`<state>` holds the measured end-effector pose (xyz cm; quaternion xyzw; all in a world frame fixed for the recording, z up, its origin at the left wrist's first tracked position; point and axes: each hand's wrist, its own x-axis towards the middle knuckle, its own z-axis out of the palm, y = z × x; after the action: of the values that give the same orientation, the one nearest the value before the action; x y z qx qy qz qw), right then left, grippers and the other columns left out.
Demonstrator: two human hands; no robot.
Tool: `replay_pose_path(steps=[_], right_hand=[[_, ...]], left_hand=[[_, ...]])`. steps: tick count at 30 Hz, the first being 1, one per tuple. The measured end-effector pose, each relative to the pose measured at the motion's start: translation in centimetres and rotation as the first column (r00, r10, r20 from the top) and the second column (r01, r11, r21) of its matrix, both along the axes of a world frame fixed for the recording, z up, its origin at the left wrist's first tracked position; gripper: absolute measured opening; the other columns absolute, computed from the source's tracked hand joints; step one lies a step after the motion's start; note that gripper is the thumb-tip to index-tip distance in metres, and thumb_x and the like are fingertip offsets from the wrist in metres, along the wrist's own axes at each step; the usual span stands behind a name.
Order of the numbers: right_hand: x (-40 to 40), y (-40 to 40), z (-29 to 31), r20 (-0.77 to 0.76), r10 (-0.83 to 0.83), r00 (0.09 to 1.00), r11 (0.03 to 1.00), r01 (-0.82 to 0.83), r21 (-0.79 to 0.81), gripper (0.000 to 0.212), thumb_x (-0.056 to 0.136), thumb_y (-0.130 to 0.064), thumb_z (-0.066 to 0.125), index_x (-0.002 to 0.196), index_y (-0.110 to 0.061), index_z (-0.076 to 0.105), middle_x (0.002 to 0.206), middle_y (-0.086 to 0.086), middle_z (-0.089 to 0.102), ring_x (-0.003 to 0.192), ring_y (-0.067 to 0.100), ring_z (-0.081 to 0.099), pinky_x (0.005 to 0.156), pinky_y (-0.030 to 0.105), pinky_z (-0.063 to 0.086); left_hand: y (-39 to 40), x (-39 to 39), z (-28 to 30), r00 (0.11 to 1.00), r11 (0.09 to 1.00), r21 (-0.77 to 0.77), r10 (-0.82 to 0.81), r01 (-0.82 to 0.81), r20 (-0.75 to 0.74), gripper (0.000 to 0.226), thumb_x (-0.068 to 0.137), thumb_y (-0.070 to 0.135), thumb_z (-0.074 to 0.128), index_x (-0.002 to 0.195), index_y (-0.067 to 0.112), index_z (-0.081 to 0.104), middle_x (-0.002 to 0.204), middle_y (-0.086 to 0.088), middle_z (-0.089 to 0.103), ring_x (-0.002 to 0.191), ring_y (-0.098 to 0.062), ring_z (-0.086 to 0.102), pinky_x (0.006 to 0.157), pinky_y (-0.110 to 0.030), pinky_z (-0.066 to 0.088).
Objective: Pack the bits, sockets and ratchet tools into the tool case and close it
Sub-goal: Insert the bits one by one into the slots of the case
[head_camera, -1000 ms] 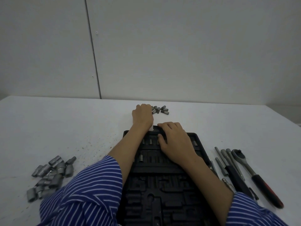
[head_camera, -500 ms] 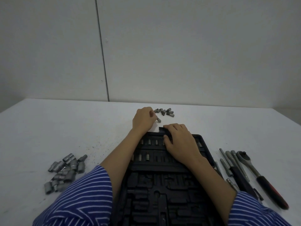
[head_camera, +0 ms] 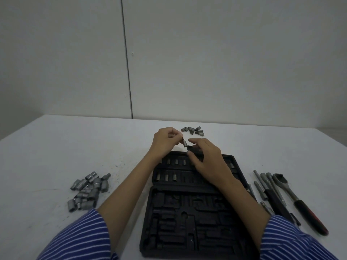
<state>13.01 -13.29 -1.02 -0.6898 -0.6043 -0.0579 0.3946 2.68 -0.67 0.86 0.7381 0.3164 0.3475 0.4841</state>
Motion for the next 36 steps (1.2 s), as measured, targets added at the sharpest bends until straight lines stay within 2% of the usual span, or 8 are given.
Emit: replay_pose_path(steps=[6,11,14,18,22,25,28,36], right_hand=[[-0.1,-0.1,0.3,-0.026,0.141,0.99,0.989,-0.14,0.048,0.033,0.081,-0.009,0.072,0.113,-0.011,0.064,0.103,0.003,0.064,0.087,0.008,0.066,0.083,0.01,0.05],[-0.4,-0.3,0.4,0.018,0.18,0.983,0.982,-0.181,0.058,0.033,0.081,-0.006,0.071,0.113,-0.008,0.066,0.099,0.007,0.068,0.085,0.009,0.066,0.081,0.01,0.05],[-0.4,-0.3,0.7,0.039,0.192,0.981,0.979,-0.194,0.056,0.033,0.082,-0.006,0.07,0.115,-0.007,0.066,0.097,0.005,0.07,0.084,0.006,0.064,0.081,0.008,0.049],[-0.6,-0.7,1.5,-0.031,0.156,0.987,0.987,-0.154,0.044,0.028,0.083,-0.009,0.069,0.111,-0.011,0.069,0.096,0.003,0.072,0.084,0.007,0.067,0.081,0.017,0.052],[-0.8,-1.5,2.3,-0.128,0.143,0.981,0.988,-0.149,-0.038,0.024,0.084,-0.01,0.069,0.108,-0.012,0.071,0.092,-0.001,0.071,0.084,0.001,0.065,0.077,0.007,0.049],[-1.1,-2.2,2.4,-0.181,0.118,0.976,0.987,-0.135,-0.084,0.024,0.083,-0.012,0.069,0.107,-0.015,0.07,0.087,-0.004,0.071,0.081,-0.001,0.065,0.075,0.005,0.048],[-1.6,-3.0,1.9,-0.174,0.103,0.979,0.986,-0.124,-0.115,0.02,0.083,-0.019,0.07,0.103,-0.018,0.071,0.086,-0.008,0.07,0.08,-0.002,0.064,0.073,0.004,0.046],[-2.3,-3.8,0.1,-0.197,0.101,0.975,0.975,-0.136,-0.173,0.023,0.081,-0.027,0.073,0.102,-0.019,0.071,0.081,-0.012,0.068,0.079,-0.004,0.063,0.071,0.005,0.046]], left_hand=[[-1.2,-1.3,-0.1,0.999,0.998,-0.049,-0.04,0.041,0.004,0.006,0.084,0.016,0.062,0.082,0.012,0.066,0.078,-0.005,0.072,0.067,-0.009,0.063,0.067,-0.02,0.048],[-1.7,-1.9,-0.4,1.0,1.0,-0.019,-0.013,0.013,-0.01,0.005,0.085,0.016,0.063,0.083,0.014,0.067,0.079,-0.004,0.071,0.062,0.0,0.063,0.058,-0.009,0.045],[-1.9,-2.2,-0.6,1.0,0.999,0.051,0.01,-0.008,-0.027,0.007,0.086,0.017,0.062,0.086,0.013,0.068,0.082,-0.003,0.071,0.073,-0.005,0.064,0.064,-0.011,0.045],[-2.3,-2.6,-1.0,0.999,0.979,0.206,0.012,-0.004,-0.042,0.009,0.087,0.013,0.06,0.088,0.01,0.069,0.083,-0.001,0.071,0.077,-0.004,0.064,0.067,-0.004,0.044],[-2.6,-2.8,-1.4,0.994,0.949,0.315,0.004,0.03,-0.108,0.012,0.089,0.012,0.057,0.091,0.01,0.069,0.092,-0.001,0.07,0.088,-0.009,0.062,0.073,-0.004,0.042],[-2.8,-2.8,-1.6,0.985,0.921,0.385,0.016,0.053,-0.173,0.015,0.09,0.015,0.055,0.097,0.014,0.068,0.101,0.001,0.068,0.098,-0.011,0.059,0.086,-0.021,0.045],[-2.7,-2.8,-2.2,0.966,0.892,0.443,0.034,0.087,-0.257,0.019,0.091,0.018,0.054,0.107,0.015,0.064,0.114,0.0,0.064,0.109,-0.015,0.054,0.096,-0.031,0.041],[-2.7,-2.7,-3.3,0.943,0.88,0.464,0.061,0.104,-0.326,0.022,0.093,0.021,0.05,0.11,0.014,0.062,0.11,-0.003,0.065,0.105,-0.02,0.054,0.093,-0.035,0.041]])
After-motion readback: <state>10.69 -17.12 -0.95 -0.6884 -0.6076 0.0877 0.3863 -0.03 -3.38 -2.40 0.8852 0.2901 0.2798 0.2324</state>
